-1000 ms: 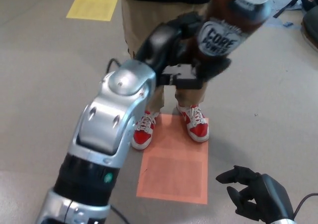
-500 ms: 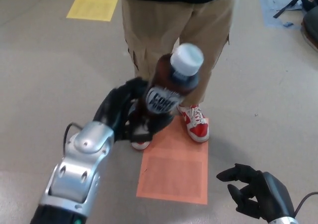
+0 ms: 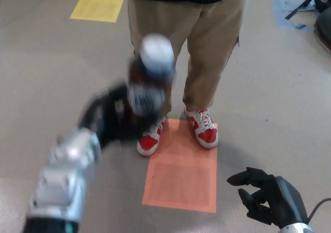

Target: The robot recieved a bottle of protein shake from a person using its left hand and then shake the protein up and down 2 two times and hand it back to the person

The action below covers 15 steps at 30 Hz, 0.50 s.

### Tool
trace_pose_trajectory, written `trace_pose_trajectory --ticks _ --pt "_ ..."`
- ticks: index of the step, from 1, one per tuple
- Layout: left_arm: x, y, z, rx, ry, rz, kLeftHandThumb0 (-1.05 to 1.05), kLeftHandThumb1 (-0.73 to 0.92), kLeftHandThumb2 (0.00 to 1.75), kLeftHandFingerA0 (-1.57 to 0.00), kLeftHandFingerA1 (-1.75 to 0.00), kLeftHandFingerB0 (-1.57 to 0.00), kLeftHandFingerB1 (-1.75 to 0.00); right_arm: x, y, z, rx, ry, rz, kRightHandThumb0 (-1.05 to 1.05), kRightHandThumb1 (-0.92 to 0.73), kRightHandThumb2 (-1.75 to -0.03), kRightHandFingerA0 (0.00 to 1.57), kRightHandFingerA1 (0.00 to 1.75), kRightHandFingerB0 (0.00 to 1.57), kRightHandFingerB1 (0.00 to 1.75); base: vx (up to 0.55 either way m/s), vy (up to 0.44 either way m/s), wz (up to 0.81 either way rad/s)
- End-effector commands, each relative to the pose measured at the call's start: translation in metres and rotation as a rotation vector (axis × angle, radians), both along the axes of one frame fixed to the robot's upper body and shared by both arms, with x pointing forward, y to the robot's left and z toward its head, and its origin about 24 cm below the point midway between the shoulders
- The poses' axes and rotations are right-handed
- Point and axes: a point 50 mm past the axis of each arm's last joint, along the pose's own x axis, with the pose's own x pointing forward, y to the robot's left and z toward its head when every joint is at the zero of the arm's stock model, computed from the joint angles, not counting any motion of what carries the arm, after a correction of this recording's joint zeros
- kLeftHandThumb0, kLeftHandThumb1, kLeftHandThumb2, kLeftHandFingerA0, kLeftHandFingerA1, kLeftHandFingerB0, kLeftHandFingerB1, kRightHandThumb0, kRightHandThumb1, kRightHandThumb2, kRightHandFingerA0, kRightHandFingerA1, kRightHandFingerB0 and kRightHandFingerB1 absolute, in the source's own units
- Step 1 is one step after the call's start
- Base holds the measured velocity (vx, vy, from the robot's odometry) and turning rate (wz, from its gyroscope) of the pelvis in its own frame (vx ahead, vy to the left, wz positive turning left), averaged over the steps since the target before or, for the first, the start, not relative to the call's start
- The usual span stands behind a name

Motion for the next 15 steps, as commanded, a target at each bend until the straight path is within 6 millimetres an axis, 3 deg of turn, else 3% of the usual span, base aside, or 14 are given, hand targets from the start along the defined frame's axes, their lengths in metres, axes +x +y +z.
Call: trace_pose_trajectory --ticks 1,3,5,6,8,12,14,15 --pt "-0.001 0.006 0.021 -0.123 -0.036 -0.017 -0.14 0.75 0.79 -1.01 -1.26 -0.77 -1.02 0.003 0.000 0.004 0.018 -0.027 -0.012 -0.23 -0.74 -0.75 1.00 0.65 0.79 0.62 0.00 0.000 0.00" --pt "-0.009 0.006 -0.011 -0.085 0.073 -0.023 -0.16 0.75 0.74 -1.02 -1.26 -0.78 -0.99 0.000 -0.001 0.002 0.017 -0.022 -0.012 -0.23 -0.74 -0.75 1.01 0.66 0.79 0.62 0.00 0.000 0.00" --pt "-0.029 0.005 -0.068 0.032 0.249 -0.051 -0.20 0.72 0.75 -1.01 -1.22 -0.76 -0.99 -0.002 -0.002 -0.001 0.016 0.000 -0.016 -0.26 -0.77 -0.71 0.99 0.65 0.80 0.60 0.00 0.000 0.00" --pt "-0.037 0.004 -0.084 0.048 0.292 -0.054 -0.16 0.69 0.80 -0.98 -1.22 -0.77 -1.00 -0.002 -0.002 -0.001 0.018 0.005 -0.014 -0.26 -0.76 -0.72 0.99 0.64 0.80 0.60 0.00 0.000 0.00" --pt "-0.041 0.004 -0.096 0.058 0.316 -0.060 -0.16 0.68 0.83 -0.96 -1.24 -0.80 -1.04 -0.002 -0.002 -0.001 0.019 0.007 -0.008 -0.26 -0.76 -0.72 0.98 0.63 0.80 0.60 0.00 0.000 0.00" --pt "-0.015 0.000 -0.039 0.036 0.159 -0.072 -0.23 0.73 0.74 -1.02 -1.26 -0.79 -0.98 -0.003 -0.003 -0.001 0.018 0.004 -0.016 -0.26 -0.74 -0.74 1.00 0.58 0.78 0.59 0.00 0.000 0.02" --pt "0.002 0.000 0.010 -0.031 0.024 -0.050 -0.25 0.77 0.69 -1.00 -1.25 -0.76 -0.97 -0.003 -0.004 -0.001 0.015 -0.007 -0.010 -0.24 -0.73 -0.75 1.00 0.60 0.78 0.60 0.00 0.000 0.00" --pt "0.005 0.001 0.023 -0.047 -0.014 -0.044 -0.23 0.81 0.70 -0.98 -1.25 -0.75 -0.99 -0.003 -0.002 -0.001 0.021 -0.008 -0.010 -0.24 -0.73 -0.75 1.00 0.62 0.79 0.60 0.00 0.000 0.00"
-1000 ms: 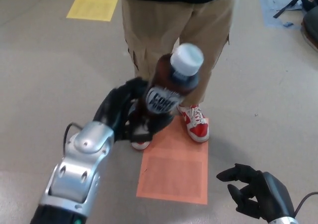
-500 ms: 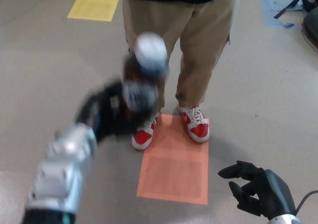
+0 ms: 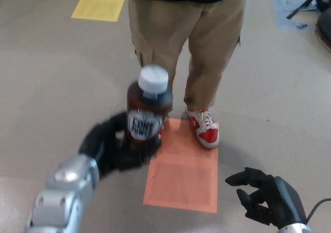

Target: The robot recieved a bottle of protein shake from a person using its left hand and then shake the protein up and down 2 two times and hand it back to the person

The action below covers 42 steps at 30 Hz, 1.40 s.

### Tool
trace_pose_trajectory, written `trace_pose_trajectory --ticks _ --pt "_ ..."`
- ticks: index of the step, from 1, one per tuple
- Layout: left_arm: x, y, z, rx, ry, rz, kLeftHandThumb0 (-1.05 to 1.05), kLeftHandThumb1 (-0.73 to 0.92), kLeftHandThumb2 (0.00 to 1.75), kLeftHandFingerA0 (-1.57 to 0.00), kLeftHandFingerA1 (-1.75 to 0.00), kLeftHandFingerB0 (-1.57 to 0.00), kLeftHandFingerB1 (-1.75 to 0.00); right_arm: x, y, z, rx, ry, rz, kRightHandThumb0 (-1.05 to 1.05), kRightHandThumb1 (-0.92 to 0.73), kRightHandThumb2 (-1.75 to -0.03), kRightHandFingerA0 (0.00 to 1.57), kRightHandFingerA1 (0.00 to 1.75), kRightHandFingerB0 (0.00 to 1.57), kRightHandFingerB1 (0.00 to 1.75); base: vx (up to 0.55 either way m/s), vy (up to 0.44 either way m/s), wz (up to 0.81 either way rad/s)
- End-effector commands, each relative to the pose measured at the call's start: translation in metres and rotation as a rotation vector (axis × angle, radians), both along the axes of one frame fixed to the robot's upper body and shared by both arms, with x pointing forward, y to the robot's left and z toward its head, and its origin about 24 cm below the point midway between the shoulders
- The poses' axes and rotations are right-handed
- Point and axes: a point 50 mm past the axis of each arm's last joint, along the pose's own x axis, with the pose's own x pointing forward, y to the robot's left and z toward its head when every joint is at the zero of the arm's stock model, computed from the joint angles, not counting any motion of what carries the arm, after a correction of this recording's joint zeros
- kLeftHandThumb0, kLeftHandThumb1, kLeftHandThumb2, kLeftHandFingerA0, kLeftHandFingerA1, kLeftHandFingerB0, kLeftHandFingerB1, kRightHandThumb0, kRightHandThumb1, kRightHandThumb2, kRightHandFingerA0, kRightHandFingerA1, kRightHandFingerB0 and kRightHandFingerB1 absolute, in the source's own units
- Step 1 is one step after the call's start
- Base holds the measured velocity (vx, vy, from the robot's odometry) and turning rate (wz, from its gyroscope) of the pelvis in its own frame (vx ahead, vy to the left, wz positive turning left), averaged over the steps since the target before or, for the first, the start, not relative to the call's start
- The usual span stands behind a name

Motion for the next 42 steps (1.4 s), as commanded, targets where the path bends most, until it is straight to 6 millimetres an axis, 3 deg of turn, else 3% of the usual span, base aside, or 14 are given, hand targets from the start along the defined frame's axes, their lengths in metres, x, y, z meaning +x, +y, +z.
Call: trace_pose_trajectory --ticks 1,3,5,7,10,11,14,16,18,22,25,27,32,42 --pt "0.027 0.001 0.089 -0.101 -0.251 0.023 -0.19 0.80 0.73 -1.00 -1.23 -0.77 -0.99 -0.002 -0.003 0.000 0.020 -0.007 -0.015 -0.25 -0.73 -0.75 1.00 0.63 0.79 0.60 0.00 0.000 0.00" --pt "0.026 0.002 0.091 -0.118 -0.257 0.023 -0.17 0.80 0.74 -1.00 -1.24 -0.75 -1.02 -0.002 -0.002 0.000 0.021 -0.004 -0.018 -0.25 -0.73 -0.75 1.00 0.62 0.79 0.60 0.00 0.000 0.00" --pt "0.021 0.002 0.074 -0.103 -0.224 0.006 -0.15 0.78 0.74 -1.01 -1.25 -0.78 -1.02 -0.002 -0.003 -0.001 0.015 -0.003 -0.022 -0.25 -0.73 -0.76 1.00 0.62 0.79 0.60 0.00 0.000 0.00" --pt "0.004 0.000 0.012 -0.042 -0.038 0.001 -0.18 0.71 0.75 -1.02 -1.24 -0.76 -0.98 -0.003 -0.003 -0.001 0.016 0.002 -0.020 -0.24 -0.74 -0.74 1.00 0.63 0.79 0.60 0.00 0.000 0.00" --pt "-0.015 -0.002 -0.033 0.043 0.109 -0.030 -0.17 0.66 0.86 -0.98 -1.23 -0.79 -1.04 -0.001 -0.005 -0.001 0.005 0.008 -0.020 -0.26 -0.75 -0.72 0.99 0.61 0.79 0.59 0.00 0.000 0.00" --pt "-0.016 -0.004 -0.032 0.049 0.105 -0.039 -0.17 0.66 0.86 -0.98 -1.23 -0.79 -1.04 -0.001 -0.005 0.000 0.006 0.005 -0.021 -0.26 -0.75 -0.72 0.99 0.61 0.79 0.59 0.00 0.000 0.00" --pt "0.001 -0.006 0.003 0.033 0.011 -0.044 -0.19 0.70 0.82 -0.97 -1.23 -0.81 -1.02 0.004 -0.005 0.003 0.011 -0.006 -0.024 -0.24 -0.74 -0.73 0.99 0.60 0.80 0.59 0.00 0.000 0.04" --pt "0.018 -0.006 0.060 -0.056 -0.184 -0.029 -0.24 0.78 0.69 -1.02 -1.21 -0.76 -0.97 0.003 -0.004 0.003 0.017 -0.011 -0.025 -0.23 -0.71 -0.76 1.02 0.63 0.80 0.60 0.00 0.000 0.00" --pt "0.023 -0.004 0.084 -0.095 -0.233 -0.006 -0.22 0.80 0.70 -1.03 -1.21 -0.76 -1.00 0.004 -0.003 0.003 0.023 -0.011 -0.028 -0.23 -0.72 -0.75 1.02 0.65 0.80 0.60 0.00 0.000 0.00" --pt "0.019 -0.002 0.066 -0.067 -0.179 -0.012 -0.15 0.75 0.74 -1.02 -1.24 -0.78 -1.00 0.003 -0.004 0.003 0.000 -0.010 -0.019 -0.24 -0.72 -0.76 1.01 0.65 0.80 0.60 0.00 0.000 0.00" --pt "0.004 -0.003 0.015 -0.008 -0.036 -0.034 -0.18 0.67 0.83 -1.02 -1.21 -0.78 -1.01 -0.001 -0.006 0.000 0.009 0.005 -0.023 -0.24 -0.72 -0.76 1.03 0.63 0.81 0.59 0.00 0.000 0.00" --pt "-0.001 -0.005 0.005 0.003 -0.010 -0.050 -0.20 0.67 0.82 -1.03 -1.20 -0.80 -1.01 -0.001 -0.006 -0.001 0.008 0.008 -0.022 -0.26 -0.73 -0.74 1.02 0.62 0.81 0.58 0.00 0.000 0.00" --pt "0.008 -0.013 0.038 -0.031 -0.086 -0.054 -0.23 0.76 0.70 -1.02 -1.23 -0.77 -0.99 -0.014 -0.008 -0.009 0.003 0.029 -0.016 -0.26 -0.71 -0.76 1.03 0.62 0.82 0.59 0.00 0.000 0.03" --pt "0.029 0.001 0.089 -0.079 -0.181 0.017 -0.19 0.78 0.74 -0.95 -1.29 -0.77 -0.99 -0.025 -0.008 -0.017 0.000 0.078 -0.002 -0.27 -0.73 -0.72 1.01 0.59 0.79 0.57 0.00 0.000 0.00"
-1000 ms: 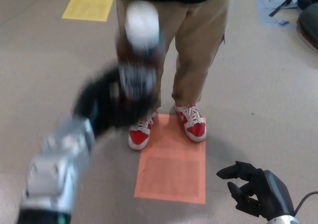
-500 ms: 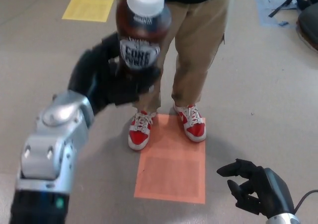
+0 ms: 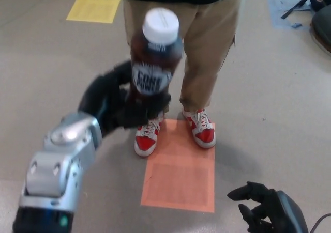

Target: The robot recieved a bottle of protein shake from a person using its left hand and then shake the protein up and down 2 two times and hand it back to the person

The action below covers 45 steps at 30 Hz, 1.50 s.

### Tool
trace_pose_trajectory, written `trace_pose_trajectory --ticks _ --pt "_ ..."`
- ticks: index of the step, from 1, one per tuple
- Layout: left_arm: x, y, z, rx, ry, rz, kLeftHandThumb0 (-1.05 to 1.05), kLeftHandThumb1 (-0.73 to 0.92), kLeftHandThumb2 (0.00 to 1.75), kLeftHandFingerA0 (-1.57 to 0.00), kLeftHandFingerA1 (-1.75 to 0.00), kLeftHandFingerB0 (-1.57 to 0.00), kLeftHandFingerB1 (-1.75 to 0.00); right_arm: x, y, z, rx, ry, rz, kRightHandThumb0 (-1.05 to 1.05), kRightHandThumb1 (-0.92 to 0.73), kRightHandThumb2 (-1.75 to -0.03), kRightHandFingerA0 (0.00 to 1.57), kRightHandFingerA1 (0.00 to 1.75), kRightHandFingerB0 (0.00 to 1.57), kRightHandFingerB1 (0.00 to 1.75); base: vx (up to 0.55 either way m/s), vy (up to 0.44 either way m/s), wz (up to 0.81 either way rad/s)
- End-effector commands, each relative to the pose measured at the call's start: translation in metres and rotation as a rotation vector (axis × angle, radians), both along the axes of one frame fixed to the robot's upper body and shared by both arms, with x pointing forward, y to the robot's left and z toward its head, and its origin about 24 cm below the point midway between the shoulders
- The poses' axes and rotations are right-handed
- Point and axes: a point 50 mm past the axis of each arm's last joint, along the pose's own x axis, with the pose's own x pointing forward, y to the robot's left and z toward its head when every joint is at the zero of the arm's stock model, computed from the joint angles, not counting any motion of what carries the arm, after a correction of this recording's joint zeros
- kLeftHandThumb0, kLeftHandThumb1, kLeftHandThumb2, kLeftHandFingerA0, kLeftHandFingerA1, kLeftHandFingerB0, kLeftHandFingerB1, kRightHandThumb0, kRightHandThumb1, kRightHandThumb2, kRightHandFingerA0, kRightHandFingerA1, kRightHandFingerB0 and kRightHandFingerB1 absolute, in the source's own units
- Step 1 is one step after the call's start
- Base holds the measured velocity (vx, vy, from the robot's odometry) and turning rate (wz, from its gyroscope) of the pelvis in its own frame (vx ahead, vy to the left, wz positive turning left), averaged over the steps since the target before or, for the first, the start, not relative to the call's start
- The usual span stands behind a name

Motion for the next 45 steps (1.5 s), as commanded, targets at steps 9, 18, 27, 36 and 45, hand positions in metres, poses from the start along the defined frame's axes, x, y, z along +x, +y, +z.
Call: trace_pose_trajectory --ticks 9,18,27,36,45 --pt "0.022 0.012 0.064 -0.078 -0.063 0.064 -0.17 0.77 0.73 -0.90 -1.34 -0.76 -1.00 -0.006 -0.006 -0.003 -0.019 0.027 0.013 -0.25 -0.72 -0.73 1.01 0.59 0.79 0.57 0.00 0.000 0.00" --pt "0.040 0.018 0.095 -0.115 -0.096 0.132 -0.16 0.74 0.73 -0.89 -1.29 -0.70 -1.04 0.002 -0.003 0.000 -0.011 0.021 0.014 -0.27 -0.73 -0.73 1.00 0.60 0.79 0.56 0.00 0.000 0.00" --pt "0.044 0.028 0.093 -0.126 -0.082 0.167 -0.19 0.74 0.68 -0.92 -1.32 -0.70 -1.03 0.004 -0.002 0.002 -0.011 0.004 0.019 -0.26 -0.71 -0.78 1.06 0.62 0.81 0.58 0.00 0.000 0.00" --pt "0.044 0.029 0.090 -0.108 -0.083 0.169 -0.18 0.75 0.72 -0.91 -1.32 -0.72 -1.00 0.009 -0.002 0.006 -0.008 -0.012 0.021 -0.26 -0.70 -0.78 1.05 0.63 0.82 0.58 0.00 0.000 0.00" --pt "0.034 0.034 0.079 -0.045 -0.087 -0.001 -0.87 0.56 0.96 0.00 -0.11 0.00 -0.06 0.007 -0.001 0.004 -0.008 0.005 0.019 -0.28 -0.73 -0.73 1.05 0.61 0.81 0.57 0.00 0.000 0.00"
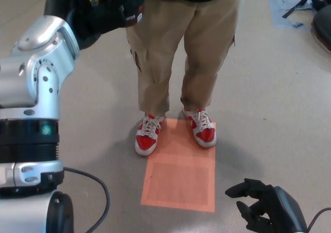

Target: The robot recieved a bottle of protein shake from a person using its left hand and then shake the protein up and down 2 two times and hand it back to the person

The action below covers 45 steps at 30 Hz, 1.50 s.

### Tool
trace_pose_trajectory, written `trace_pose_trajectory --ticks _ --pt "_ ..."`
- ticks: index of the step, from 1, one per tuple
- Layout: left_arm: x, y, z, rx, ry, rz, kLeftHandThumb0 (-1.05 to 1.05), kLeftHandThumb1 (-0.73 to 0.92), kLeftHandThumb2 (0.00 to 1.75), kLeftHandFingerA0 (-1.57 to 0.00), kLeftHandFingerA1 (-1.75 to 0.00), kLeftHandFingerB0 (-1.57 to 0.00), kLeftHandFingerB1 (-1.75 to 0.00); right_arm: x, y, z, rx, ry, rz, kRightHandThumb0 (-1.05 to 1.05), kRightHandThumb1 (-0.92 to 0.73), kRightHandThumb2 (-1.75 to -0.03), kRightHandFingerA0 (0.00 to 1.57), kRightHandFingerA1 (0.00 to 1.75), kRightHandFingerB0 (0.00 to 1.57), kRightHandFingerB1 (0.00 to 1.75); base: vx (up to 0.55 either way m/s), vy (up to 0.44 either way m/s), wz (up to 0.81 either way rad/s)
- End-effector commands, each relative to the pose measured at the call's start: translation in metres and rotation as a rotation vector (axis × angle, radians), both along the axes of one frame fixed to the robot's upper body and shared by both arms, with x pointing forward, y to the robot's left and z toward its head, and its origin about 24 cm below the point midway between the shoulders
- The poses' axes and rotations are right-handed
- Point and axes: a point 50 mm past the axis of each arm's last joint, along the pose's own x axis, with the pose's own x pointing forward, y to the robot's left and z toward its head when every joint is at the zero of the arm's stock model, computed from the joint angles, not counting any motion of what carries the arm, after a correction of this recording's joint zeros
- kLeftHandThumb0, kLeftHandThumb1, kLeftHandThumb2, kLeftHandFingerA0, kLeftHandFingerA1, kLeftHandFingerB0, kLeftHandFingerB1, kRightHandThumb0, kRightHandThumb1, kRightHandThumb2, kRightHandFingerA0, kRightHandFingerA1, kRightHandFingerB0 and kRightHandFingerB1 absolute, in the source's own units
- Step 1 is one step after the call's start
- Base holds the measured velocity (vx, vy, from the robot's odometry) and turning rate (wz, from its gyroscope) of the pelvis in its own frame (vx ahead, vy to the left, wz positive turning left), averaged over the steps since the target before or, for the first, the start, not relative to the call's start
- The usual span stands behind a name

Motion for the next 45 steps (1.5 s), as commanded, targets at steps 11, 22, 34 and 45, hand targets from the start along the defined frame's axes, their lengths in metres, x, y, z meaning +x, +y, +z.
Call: trace_pose_trajectory --ticks 11,22,34,45 --pt "-0.040 0.044 -0.073 0.444 -0.062 -0.148 -0.79 0.92 0.73 -0.37 -0.38 -0.14 -0.26 0.017 -0.004 0.010 -0.023 -0.002 0.006 -0.27 -0.76 -0.69 1.00 0.56 0.79 0.54 0.00 0.000 0.00" --pt "-0.089 0.080 -0.195 0.983 0.009 0.018 -0.56 0.51 0.79 -0.55 -0.54 -0.36 -0.46 0.026 -0.003 0.016 -0.039 -0.023 -0.010 -0.34 -0.82 -0.64 0.85 0.50 0.54 0.43 0.00 0.000 0.00" --pt "-0.102 0.087 -0.242 1.260 0.106 -0.012 -0.50 0.61 0.58 -0.42 -0.37 -0.23 -0.29 0.039 -0.009 0.014 -0.347 0.046 -0.028 -0.38 -0.72 -0.63 0.46 0.46 0.35 0.38 0.00 0.000 0.00" --pt "-0.096 0.089 -0.243 1.260 0.117 -0.002 -0.57 0.52 0.77 -0.31 -0.44 -0.12 -0.37 0.048 -0.009 0.020 -0.326 0.082 -0.007 -0.37 -0.73 -0.63 0.49 0.43 0.32 0.36 0.00 0.000 0.00"
